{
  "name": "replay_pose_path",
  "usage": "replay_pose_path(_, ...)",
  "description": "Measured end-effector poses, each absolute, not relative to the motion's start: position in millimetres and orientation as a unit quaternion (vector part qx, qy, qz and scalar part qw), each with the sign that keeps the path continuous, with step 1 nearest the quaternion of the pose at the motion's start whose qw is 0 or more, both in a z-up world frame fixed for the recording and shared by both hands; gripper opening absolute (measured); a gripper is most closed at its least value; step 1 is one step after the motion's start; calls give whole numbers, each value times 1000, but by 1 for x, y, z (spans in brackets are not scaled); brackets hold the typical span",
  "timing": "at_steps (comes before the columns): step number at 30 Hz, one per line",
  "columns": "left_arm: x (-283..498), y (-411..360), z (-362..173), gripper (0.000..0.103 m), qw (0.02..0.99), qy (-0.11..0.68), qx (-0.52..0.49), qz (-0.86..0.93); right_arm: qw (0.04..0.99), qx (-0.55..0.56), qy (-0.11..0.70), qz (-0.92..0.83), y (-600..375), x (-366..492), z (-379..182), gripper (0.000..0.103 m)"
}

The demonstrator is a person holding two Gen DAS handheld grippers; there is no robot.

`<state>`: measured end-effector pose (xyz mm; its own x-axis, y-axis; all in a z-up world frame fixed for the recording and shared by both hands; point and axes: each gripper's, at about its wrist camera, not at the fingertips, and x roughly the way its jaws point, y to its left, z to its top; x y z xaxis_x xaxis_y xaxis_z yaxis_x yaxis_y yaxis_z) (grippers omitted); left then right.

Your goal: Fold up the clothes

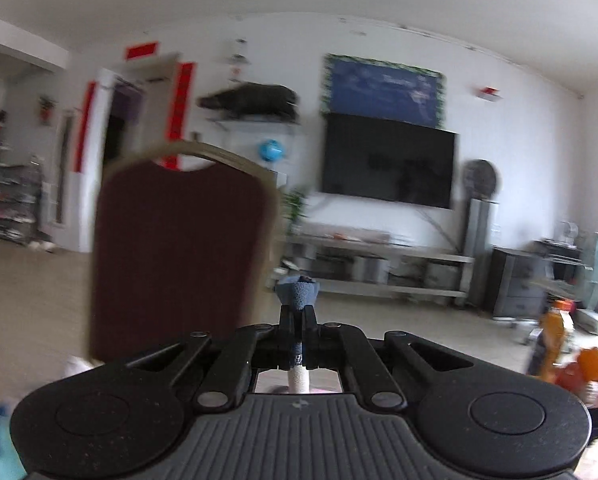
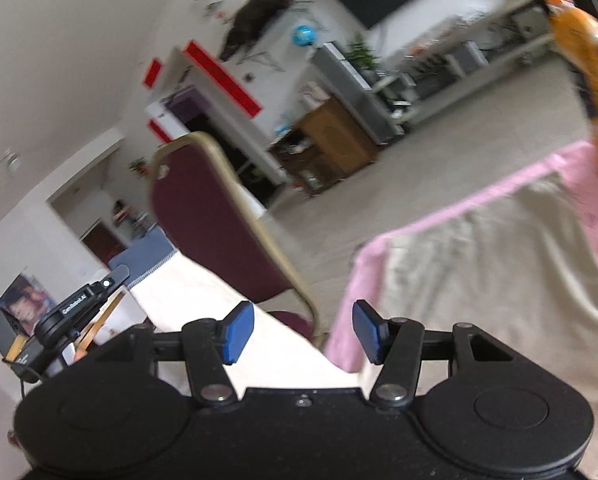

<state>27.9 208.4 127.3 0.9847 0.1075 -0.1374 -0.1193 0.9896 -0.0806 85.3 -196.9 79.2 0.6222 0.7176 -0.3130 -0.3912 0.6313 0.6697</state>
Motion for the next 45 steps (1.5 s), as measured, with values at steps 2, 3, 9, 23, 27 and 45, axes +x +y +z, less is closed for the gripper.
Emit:
replay_pose_path(2, 20, 228, 124, 1, 993, 67, -42, 82, 853, 269, 291, 340, -174, 85, 87, 53)
replay_pose_path(3, 19, 238, 118, 1, 992, 69, -41, 95, 850, 266, 295, 346, -162, 86, 89, 53)
replay_pose_path(9, 38, 324, 50, 1, 963, 147, -116, 193, 824, 260, 340, 372, -108, 96, 76, 53)
replay_pose_path(23, 7, 272, 55, 33, 935, 299, -79, 175, 851, 250, 349, 301, -195, 58, 88, 61)
replay_pose_path(27, 24, 188, 13, 34, 920, 385, -27, 70, 848, 255, 400, 237, -244, 44, 50, 65)
replay_pose_path(45, 91, 115, -125, 24, 843, 528, 10, 99, 848, 167, 500, 57, -294, 84, -117, 14)
